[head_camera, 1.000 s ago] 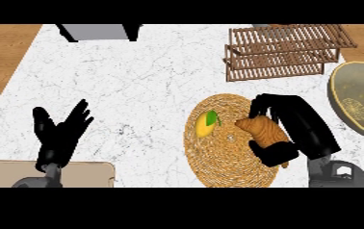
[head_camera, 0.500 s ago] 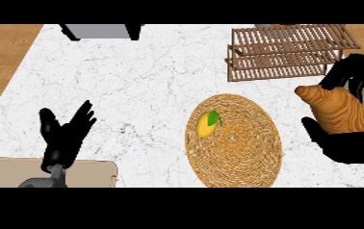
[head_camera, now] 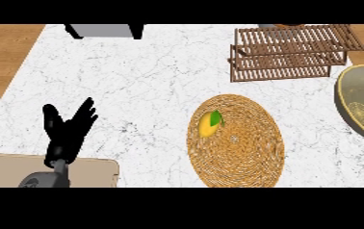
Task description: Pick the croissant from the placemat and place it in the tiered shelf
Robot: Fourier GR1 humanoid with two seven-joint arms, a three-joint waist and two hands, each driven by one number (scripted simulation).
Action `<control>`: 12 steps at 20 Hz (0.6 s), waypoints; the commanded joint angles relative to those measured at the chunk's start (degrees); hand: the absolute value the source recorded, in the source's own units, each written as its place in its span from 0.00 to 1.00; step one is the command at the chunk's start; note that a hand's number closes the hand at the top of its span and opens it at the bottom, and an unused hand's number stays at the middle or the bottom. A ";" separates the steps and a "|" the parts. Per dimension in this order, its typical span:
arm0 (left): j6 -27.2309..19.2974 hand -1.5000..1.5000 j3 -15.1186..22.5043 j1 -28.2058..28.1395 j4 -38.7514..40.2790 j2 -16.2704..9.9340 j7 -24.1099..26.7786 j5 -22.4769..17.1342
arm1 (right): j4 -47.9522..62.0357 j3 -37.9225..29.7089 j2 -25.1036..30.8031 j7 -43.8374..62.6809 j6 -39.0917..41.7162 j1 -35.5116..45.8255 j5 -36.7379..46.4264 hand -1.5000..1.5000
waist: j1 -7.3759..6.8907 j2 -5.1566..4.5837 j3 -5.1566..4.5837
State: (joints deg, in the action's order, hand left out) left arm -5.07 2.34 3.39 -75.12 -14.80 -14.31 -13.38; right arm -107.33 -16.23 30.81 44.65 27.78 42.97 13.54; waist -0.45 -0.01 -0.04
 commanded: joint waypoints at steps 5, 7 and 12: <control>1.79 0.50 -1.32 -2.08 -2.16 -0.65 0.21 0.30 | 17.37 -3.09 7.22 -8.01 0.63 9.24 0.30 1.00 | -0.11 -0.02 0.02; 1.73 0.50 -0.85 0.28 -3.07 -0.71 -4.17 -0.22 | 26.34 -1.34 8.49 -11.29 0.02 13.81 2.56 1.00 | -0.59 -0.17 0.02; 2.28 0.50 -1.32 -1.03 -1.37 0.86 -0.13 0.33 | 37.59 1.17 9.59 -21.66 -0.99 15.83 6.07 1.00 | -0.65 -0.29 0.01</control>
State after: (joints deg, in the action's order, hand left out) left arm -3.71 1.61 2.30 -77.57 -14.55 -15.60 -12.70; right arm -78.17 -16.61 38.95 29.28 26.72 56.51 17.64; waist -1.05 -0.22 -0.03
